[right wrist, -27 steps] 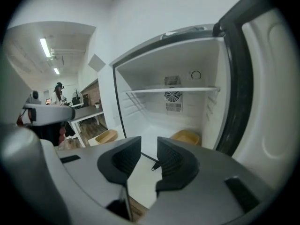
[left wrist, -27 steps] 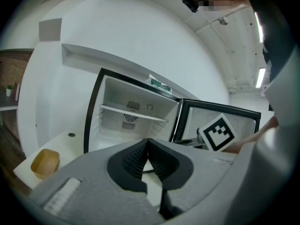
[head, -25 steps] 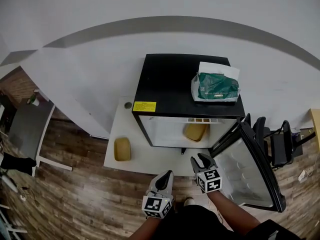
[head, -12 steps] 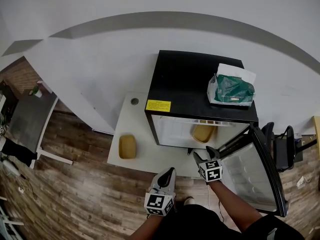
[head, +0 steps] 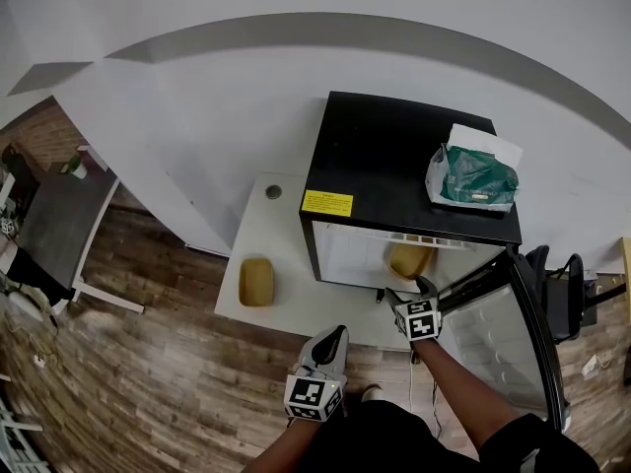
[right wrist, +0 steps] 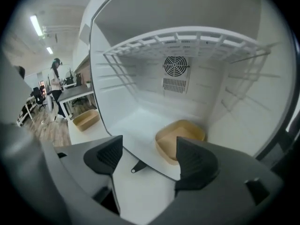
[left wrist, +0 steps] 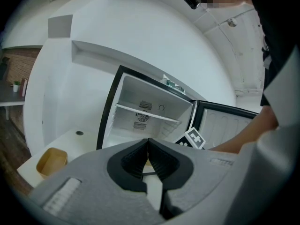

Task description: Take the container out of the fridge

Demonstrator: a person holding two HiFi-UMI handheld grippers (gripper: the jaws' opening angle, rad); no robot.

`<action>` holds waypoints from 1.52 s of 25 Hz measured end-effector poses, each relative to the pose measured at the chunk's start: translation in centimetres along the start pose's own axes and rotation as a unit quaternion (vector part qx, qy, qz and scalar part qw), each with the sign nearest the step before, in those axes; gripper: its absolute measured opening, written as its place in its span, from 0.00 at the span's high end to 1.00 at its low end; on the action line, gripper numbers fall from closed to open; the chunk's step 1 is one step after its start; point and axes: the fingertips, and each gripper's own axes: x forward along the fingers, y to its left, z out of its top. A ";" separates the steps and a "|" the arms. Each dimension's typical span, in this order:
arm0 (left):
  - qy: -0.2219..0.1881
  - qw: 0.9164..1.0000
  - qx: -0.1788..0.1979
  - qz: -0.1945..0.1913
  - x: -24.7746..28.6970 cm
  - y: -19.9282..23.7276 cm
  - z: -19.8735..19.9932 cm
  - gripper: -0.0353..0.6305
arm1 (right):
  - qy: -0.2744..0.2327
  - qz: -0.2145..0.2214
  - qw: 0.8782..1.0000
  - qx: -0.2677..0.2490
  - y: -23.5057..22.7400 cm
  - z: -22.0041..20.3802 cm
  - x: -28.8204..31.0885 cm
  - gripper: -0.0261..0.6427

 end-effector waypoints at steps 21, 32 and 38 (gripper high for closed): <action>0.013 0.998 -0.024 0.050 -3.4 3.2 -1.7 0.92 | 0.127 -0.001 0.988 -0.091 -2.3 -5.2 8.5 0.46; 0.018 0.997 -0.030 0.066 -4.6 3.8 -2.5 0.92 | 0.169 -0.022 0.976 -0.134 -4.0 -5.5 9.3 0.74; 0.021 0.996 -0.029 0.077 -5.5 4.4 -2.7 0.92 | 0.166 -0.020 0.973 -0.156 -4.1 -5.0 9.0 0.92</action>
